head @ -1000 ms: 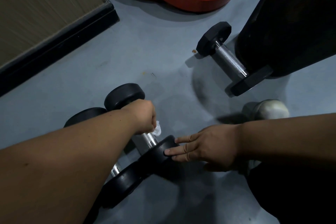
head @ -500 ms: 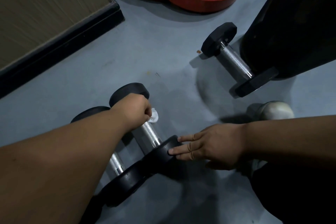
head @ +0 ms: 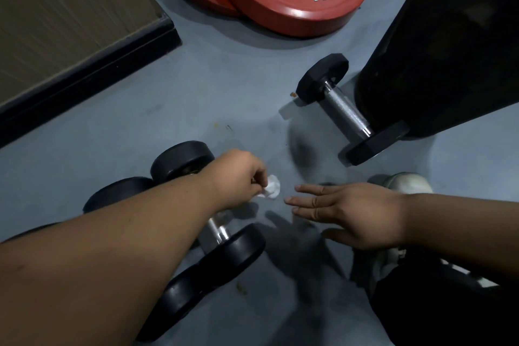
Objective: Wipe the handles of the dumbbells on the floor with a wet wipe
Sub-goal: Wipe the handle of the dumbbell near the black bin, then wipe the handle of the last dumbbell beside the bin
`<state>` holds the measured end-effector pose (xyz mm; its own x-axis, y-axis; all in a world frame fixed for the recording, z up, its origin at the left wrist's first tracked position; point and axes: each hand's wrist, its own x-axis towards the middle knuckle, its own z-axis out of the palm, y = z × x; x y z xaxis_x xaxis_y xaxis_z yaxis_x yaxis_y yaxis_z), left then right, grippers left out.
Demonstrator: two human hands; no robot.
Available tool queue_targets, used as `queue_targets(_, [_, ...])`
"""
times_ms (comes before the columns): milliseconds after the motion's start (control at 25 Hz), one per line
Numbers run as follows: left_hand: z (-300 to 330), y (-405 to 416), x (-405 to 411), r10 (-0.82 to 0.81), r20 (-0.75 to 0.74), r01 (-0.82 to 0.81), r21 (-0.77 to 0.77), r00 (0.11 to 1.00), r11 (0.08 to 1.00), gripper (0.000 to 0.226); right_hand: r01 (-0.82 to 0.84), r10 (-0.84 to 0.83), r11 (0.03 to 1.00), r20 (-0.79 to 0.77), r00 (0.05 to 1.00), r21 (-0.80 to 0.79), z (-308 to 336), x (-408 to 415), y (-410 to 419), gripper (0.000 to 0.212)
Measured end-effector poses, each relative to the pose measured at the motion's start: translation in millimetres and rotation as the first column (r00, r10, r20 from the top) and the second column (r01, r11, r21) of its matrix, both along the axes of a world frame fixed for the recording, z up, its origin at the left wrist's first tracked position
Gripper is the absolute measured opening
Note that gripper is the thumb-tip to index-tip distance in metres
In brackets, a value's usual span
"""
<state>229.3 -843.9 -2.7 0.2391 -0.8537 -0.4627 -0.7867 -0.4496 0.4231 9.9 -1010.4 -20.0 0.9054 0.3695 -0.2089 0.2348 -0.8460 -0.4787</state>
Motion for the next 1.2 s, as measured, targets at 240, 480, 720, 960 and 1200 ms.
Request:
queue_targets(240, [-4,-75,-32,0.294,-0.197,-0.343,-0.3,0.935,0.89,0.011,0.197,-0.192,0.979,0.091,0.977,-0.047,20,-13,-40,0.056])
queue_targets(480, [-21,-141,-58,0.353,-0.357,-0.472,-0.341,0.865,0.813,0.01,0.39,-0.367,0.915,0.186,0.912,-0.107,30,-33,-76,0.053])
queue_targets(720, [-40,-171,-80,0.347,-0.37,-0.48,-0.374,0.862,0.794,0.01,0.438,-0.444,0.869,0.028,0.896,-0.228,27,-44,-90,0.071])
queue_targets(960, [-57,-200,-92,0.334,-0.371,-0.469,-0.377,0.867,0.799,0.013,0.469,-0.489,0.853,-0.041,0.871,-0.229,30,-44,-85,0.077])
queue_targets(1200, [-65,-213,-78,0.187,-0.196,-0.249,-0.362,0.963,0.898,0.026,0.464,-0.481,0.862,-0.041,0.876,-0.205,30,-43,-84,0.075])
